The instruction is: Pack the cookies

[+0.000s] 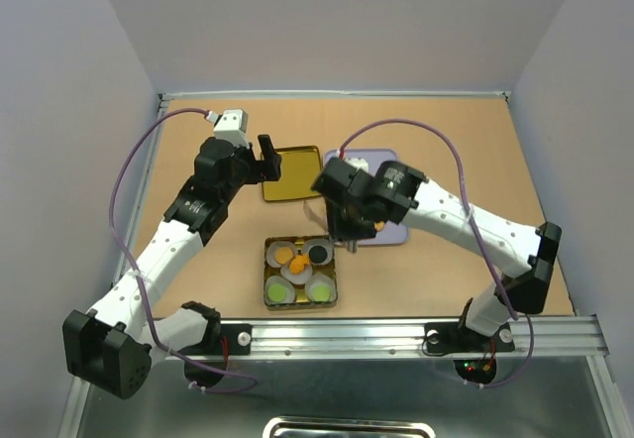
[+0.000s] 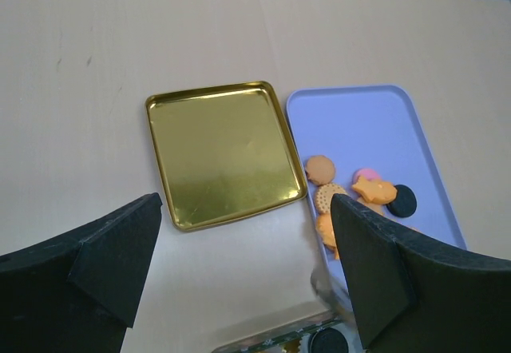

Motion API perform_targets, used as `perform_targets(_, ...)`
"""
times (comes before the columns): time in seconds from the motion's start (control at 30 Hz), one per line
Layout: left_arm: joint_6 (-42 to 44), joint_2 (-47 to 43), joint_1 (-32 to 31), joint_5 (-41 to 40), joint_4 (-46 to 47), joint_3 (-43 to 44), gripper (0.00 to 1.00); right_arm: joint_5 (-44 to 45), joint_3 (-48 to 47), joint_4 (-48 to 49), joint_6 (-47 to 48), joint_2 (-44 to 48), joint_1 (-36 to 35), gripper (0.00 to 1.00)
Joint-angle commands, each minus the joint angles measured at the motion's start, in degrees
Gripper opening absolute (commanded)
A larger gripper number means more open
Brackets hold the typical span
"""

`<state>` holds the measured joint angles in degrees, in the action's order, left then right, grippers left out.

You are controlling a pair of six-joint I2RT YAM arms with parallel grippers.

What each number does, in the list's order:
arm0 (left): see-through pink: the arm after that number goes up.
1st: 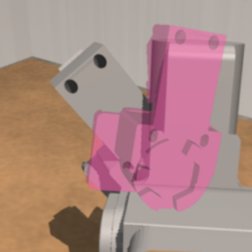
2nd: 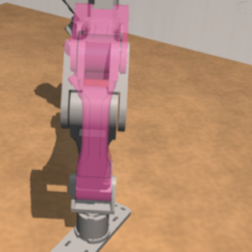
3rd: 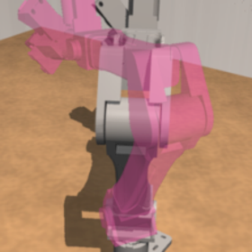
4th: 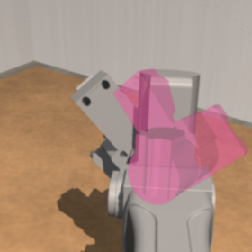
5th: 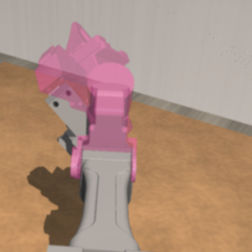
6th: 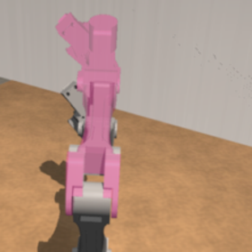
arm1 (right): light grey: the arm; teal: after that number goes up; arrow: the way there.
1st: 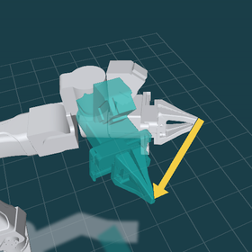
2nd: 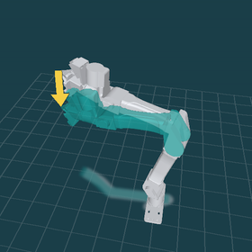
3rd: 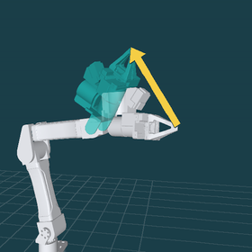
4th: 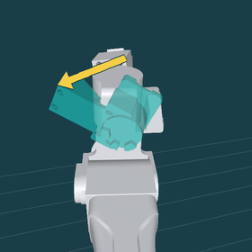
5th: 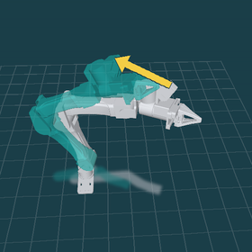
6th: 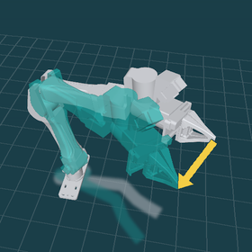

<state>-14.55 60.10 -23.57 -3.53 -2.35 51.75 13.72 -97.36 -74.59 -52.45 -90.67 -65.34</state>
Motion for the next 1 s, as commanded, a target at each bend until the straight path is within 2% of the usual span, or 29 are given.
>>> perform_targets(0.0,1.3,0.5,0.0,-0.9,3.6,4.2,0.99,5.3,-9.9,0.0,10.8,-0.8,11.4,0.49)
perform_targets(0.03,1.4,0.6,0.0,-1.0,3.6,4.4,0.99,5.3,-12.8,0.0,12.4,-2.0,16.3,0.49)
perform_targets(0.1,1.4,0.9,0.3,-1.1,3.6,5.2,0.99,5.3,-15.2,0.0,16.2,-3.0,21.3,0.49)
perform_targets(0.2,1.4,1.7,0.5,-1.0,3.4,6.4,0.99,5.5,-14.4,1.3,19.9,-4.2,31.0,0.48)
perform_targets(0.33,1.4,2.7,0.8,-0.7,3.1,8.0,0.99,1.3,-7.7,7.2,22.9,-3.9,45.3,0.46)
perform_targets(0.43,1.8,3.3,1.0,-0.8,3.0,8.9,0.99,-1.9,-1.8,11.1,24.1,-4.0,51.1,0.46)
perform_targets(0.67,2.4,4.0,1.4,-1.2,3.0,9.1,0.99,-0.1,6.5,14.1,24.9,-5.0,54.4,0.46)
perform_targets(0.97,3.6,5.8,1.6,-1.8,3.3,9.2,0.99,-3.1,20.2,20.0,23.8,-3.5,57.3,0.45)
